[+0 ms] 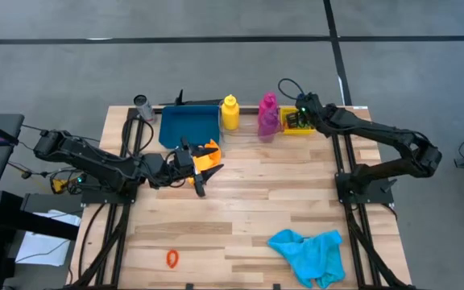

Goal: Pick & Place Sports Items
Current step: Put the blue spring keychain into the yellow bin, then put the orange spring keychain into the yellow bin

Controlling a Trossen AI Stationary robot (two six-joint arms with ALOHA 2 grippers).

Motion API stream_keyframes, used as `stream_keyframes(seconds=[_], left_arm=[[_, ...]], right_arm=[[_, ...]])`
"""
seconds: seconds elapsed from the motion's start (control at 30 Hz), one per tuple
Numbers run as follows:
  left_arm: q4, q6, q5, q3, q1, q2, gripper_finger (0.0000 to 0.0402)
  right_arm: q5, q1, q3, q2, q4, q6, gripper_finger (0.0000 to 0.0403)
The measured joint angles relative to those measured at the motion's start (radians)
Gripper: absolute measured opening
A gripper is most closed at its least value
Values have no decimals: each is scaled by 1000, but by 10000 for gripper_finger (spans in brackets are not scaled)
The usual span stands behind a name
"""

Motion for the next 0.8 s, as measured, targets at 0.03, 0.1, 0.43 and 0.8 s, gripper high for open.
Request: stream_keyframes(seconds=[0.03, 0.1, 0.43, 0.8], left_arm=[[0, 0, 0, 0, 0, 0, 241], [0, 0, 0, 0, 0, 0, 241], [0, 0, 0, 0, 0, 0, 241], [12, 0, -1, 0, 0, 0, 241]], right_arm=[[5, 0, 0, 0, 0, 0, 4], [8, 0, 0, 0, 0, 0, 14], [23, 3, 0, 0, 0, -23, 82], [152, 137, 0, -95, 159, -221, 94]])
